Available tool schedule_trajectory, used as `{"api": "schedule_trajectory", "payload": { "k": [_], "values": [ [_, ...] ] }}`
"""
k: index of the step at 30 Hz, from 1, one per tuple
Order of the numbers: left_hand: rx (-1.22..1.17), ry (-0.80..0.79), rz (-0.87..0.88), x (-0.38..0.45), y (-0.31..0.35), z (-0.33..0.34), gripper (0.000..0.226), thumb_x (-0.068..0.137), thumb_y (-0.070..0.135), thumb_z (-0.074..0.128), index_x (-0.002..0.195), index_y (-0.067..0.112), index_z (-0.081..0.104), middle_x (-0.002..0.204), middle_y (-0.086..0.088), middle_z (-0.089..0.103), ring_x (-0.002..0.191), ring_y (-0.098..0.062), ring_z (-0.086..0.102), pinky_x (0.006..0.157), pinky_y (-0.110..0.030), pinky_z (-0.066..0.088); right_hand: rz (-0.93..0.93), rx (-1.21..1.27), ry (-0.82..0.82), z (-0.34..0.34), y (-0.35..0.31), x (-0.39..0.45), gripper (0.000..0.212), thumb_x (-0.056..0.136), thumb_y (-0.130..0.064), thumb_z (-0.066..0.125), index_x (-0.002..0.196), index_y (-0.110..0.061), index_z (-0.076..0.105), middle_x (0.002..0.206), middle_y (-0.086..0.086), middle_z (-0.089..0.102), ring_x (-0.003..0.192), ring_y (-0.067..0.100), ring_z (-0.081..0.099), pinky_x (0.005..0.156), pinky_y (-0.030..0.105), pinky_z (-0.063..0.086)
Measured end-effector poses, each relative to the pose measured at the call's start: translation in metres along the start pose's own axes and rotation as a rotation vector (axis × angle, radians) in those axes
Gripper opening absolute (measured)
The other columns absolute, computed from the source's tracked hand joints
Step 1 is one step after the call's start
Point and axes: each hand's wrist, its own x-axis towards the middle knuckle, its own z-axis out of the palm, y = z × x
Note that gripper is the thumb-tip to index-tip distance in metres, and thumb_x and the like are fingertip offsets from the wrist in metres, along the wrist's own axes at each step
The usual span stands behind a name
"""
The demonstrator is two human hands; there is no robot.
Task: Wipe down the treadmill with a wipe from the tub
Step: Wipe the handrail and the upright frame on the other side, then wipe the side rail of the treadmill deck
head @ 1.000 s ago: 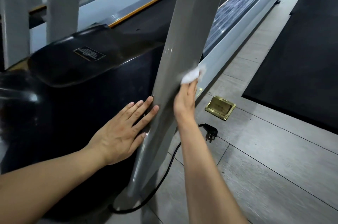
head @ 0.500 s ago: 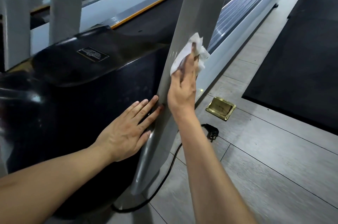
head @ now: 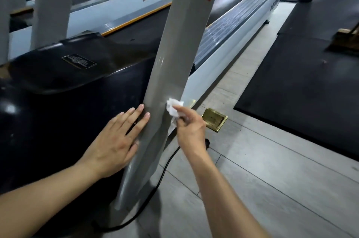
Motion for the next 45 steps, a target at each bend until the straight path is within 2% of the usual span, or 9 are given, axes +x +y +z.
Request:
{"api": "schedule_trajectory", "payload": {
  "k": [2, 5, 13, 21, 27, 33, 38, 42, 45],
  "values": [
    [-0.024, 0.055, -0.074, 0.009, 0.024, -0.005, 0.064, 0.095, 0.029, 0.041, 0.153, 0.002, 0.039, 0.164, -0.021, 0.026, 0.148, -0.037, 0.034, 0.119, -0.053, 0.033, -0.072, -0.135, 0.003, -0.018, -0.015, 0.030, 0.040, 0.094, 0.000, 0.061, 0.112, -0.034, 0.074, 0.106, -0.016, 0.066, 0.100, 0.001, 0.065, 0.087, 0.008, 0.048],
    [-0.021, 0.146, -0.078, 0.040, 0.059, -0.018, 0.056, 0.090, 0.024, 0.048, 0.139, -0.001, 0.056, 0.152, -0.024, 0.044, 0.140, -0.041, 0.043, 0.115, -0.056, 0.037, -0.169, -0.353, -0.062, -0.052, -0.035, 0.072, 0.035, 0.093, -0.004, 0.063, 0.114, -0.030, 0.074, 0.115, -0.006, 0.069, 0.099, 0.008, 0.065, 0.092, 0.024, 0.054],
    [-0.143, 0.105, -0.090, 0.144, 0.126, -0.061, 0.049, 0.087, 0.025, 0.044, 0.130, 0.007, 0.058, 0.136, -0.015, 0.056, 0.128, -0.035, 0.052, 0.114, -0.048, 0.039, -0.298, -0.558, -0.132, -0.165, -0.076, 0.123, 0.030, 0.093, -0.012, 0.069, 0.118, -0.028, 0.072, 0.115, -0.004, 0.067, 0.100, 0.016, 0.065, 0.089, 0.036, 0.057],
    [-0.265, 0.011, -0.194, 0.206, 0.138, -0.063, 0.051, 0.093, 0.035, 0.039, 0.140, 0.017, 0.045, 0.145, -0.009, 0.045, 0.136, -0.028, 0.042, 0.117, -0.044, 0.034, -0.256, -0.681, -0.127, -0.189, -0.104, 0.171, 0.029, 0.096, -0.019, 0.064, 0.123, -0.027, 0.070, 0.117, 0.001, 0.067, 0.096, 0.018, 0.063, 0.080, 0.030, 0.053],
    [-0.378, -0.051, -0.239, 0.227, 0.144, -0.067, 0.052, 0.101, 0.036, 0.041, 0.150, 0.022, 0.030, 0.159, -0.004, 0.027, 0.148, -0.023, 0.023, 0.124, -0.039, 0.018, -0.081, -0.664, -0.103, -0.213, -0.125, 0.196, 0.030, 0.098, -0.015, 0.057, 0.124, -0.024, 0.069, 0.099, -0.003, 0.068, 0.063, 0.003, 0.061, 0.046, 0.009, 0.040],
    [-0.419, -0.038, -0.319, 0.271, 0.149, -0.040, 0.053, 0.099, 0.032, 0.043, 0.149, 0.019, 0.035, 0.161, -0.010, 0.031, 0.149, -0.027, 0.027, 0.124, -0.043, 0.021, -0.171, -0.847, -0.079, -0.269, -0.115, 0.231, 0.025, 0.095, -0.015, 0.067, 0.117, -0.025, 0.074, 0.119, -0.005, 0.050, 0.106, 0.012, 0.055, 0.088, 0.023, 0.041],
    [-0.344, -0.056, -0.450, 0.313, 0.156, -0.003, 0.069, 0.103, 0.039, 0.037, 0.162, 0.021, 0.008, 0.171, -0.009, 0.000, 0.157, -0.027, 0.000, 0.127, -0.042, -0.001, -0.243, -0.840, -0.189, -0.276, -0.080, 0.279, 0.028, 0.097, -0.010, 0.059, 0.112, -0.028, 0.075, 0.114, -0.006, 0.056, 0.101, 0.013, 0.057, 0.083, 0.024, 0.042],
    [-0.225, -0.028, -0.580, 0.332, 0.152, 0.018, 0.075, 0.098, 0.041, 0.034, 0.163, 0.016, 0.005, 0.170, -0.016, -0.003, 0.157, -0.034, -0.004, 0.128, -0.049, 0.002, -0.355, -0.772, -0.319, -0.230, -0.064, 0.338, 0.028, 0.098, -0.012, 0.059, 0.116, -0.027, 0.073, 0.112, -0.003, 0.057, 0.091, 0.015, 0.059, 0.080, 0.033, 0.052],
    [-0.180, -0.059, -0.689, 0.341, 0.149, 0.026, 0.077, 0.100, 0.042, 0.035, 0.161, 0.018, -0.006, 0.167, -0.019, -0.017, 0.155, -0.035, -0.015, 0.127, -0.049, -0.007, -0.499, -0.708, -0.397, -0.187, -0.068, 0.376, 0.033, 0.097, -0.009, 0.060, 0.121, -0.029, 0.070, 0.114, -0.003, 0.060, 0.098, 0.014, 0.056, 0.082, 0.029, 0.044]
  ]
}}
